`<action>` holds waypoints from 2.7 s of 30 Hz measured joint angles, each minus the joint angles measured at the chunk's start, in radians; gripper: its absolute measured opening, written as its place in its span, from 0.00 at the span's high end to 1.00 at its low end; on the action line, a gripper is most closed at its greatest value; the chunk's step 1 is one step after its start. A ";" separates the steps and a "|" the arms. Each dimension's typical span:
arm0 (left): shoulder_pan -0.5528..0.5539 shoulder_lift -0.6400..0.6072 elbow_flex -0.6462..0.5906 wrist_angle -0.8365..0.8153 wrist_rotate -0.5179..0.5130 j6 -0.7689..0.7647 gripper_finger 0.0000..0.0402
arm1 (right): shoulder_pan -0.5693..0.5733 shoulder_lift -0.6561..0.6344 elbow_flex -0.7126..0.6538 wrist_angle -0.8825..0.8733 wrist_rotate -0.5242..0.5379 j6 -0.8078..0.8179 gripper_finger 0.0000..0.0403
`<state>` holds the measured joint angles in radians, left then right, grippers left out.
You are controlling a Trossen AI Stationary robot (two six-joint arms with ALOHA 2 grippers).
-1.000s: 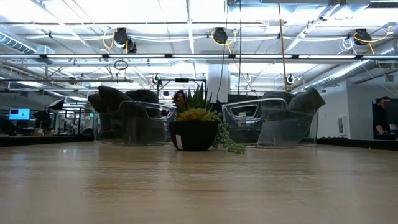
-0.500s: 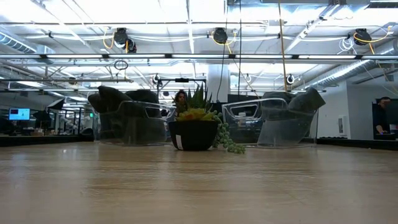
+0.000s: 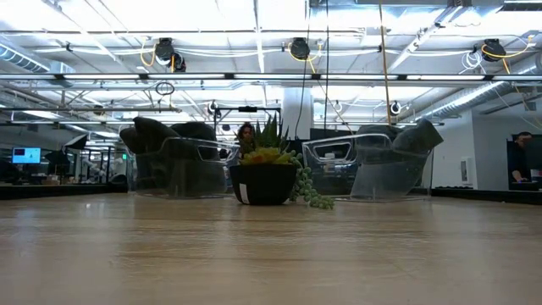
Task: Pick & Place hat
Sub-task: Put the top blue cap into the right transparent bin
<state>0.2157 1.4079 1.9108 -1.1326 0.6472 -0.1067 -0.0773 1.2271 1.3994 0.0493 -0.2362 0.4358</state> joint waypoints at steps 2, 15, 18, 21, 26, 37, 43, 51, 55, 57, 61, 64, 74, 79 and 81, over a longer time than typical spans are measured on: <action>0.000 0.003 0.000 -0.001 -0.001 -0.006 0.98 | -0.005 0.000 0.000 -0.003 0.001 -0.024 0.16; 0.000 0.004 0.000 -0.064 -0.028 -0.034 0.98 | -0.006 -0.011 0.168 -0.313 0.109 -0.294 0.16; 0.000 0.004 0.000 -0.064 -0.028 -0.033 0.98 | 0.001 0.010 0.187 -0.356 0.136 -0.330 0.16; -0.001 0.004 0.000 -0.064 -0.027 -0.030 0.98 | -0.001 0.023 0.195 -0.385 0.144 -0.345 0.16; -0.003 0.004 0.000 -0.063 -0.020 -0.032 0.98 | -0.015 0.047 0.196 -0.422 0.213 -0.400 0.16; -0.003 0.004 0.000 -0.062 -0.020 -0.038 0.98 | -0.047 0.114 0.195 -0.328 0.053 -0.285 0.24; -0.003 0.004 0.000 -0.063 -0.020 -0.041 0.98 | -0.047 0.131 0.195 -0.312 -0.003 -0.245 0.54; -0.003 0.004 0.000 -0.078 -0.021 -0.030 0.98 | -0.047 0.115 0.195 -0.303 -0.001 -0.165 0.97; 0.003 0.004 0.000 -0.109 -0.031 -0.019 0.95 | -0.047 0.095 0.195 -0.308 -0.001 -0.122 0.98; 0.012 0.004 0.000 -0.139 -0.054 0.008 0.93 | -0.047 0.075 0.193 -0.324 -0.002 -0.122 0.99; 0.038 0.004 0.000 -0.181 -0.175 0.021 0.88 | -0.061 0.025 0.193 -0.358 -0.003 -0.158 0.99; 0.067 0.003 -0.002 -0.216 -0.270 -0.036 0.83 | -0.084 -0.021 0.193 -0.434 -0.002 -0.190 0.99; 0.185 0.003 -0.001 -0.285 -0.347 -0.053 0.57 | -0.153 -0.086 0.195 -0.595 0.000 -0.249 0.99; 0.227 0.003 -0.001 -0.288 -0.387 -0.028 0.47 | -0.190 -0.083 0.195 -0.611 0.009 -0.170 0.99; 0.241 0.003 -0.001 -0.283 -0.387 0.006 0.44 | -0.205 -0.085 0.195 -0.621 0.056 -0.144 0.99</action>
<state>0.4568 1.4109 1.9095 -1.4156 0.2601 -0.1003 -0.2828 1.1421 1.5940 -0.5717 -0.1797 0.2919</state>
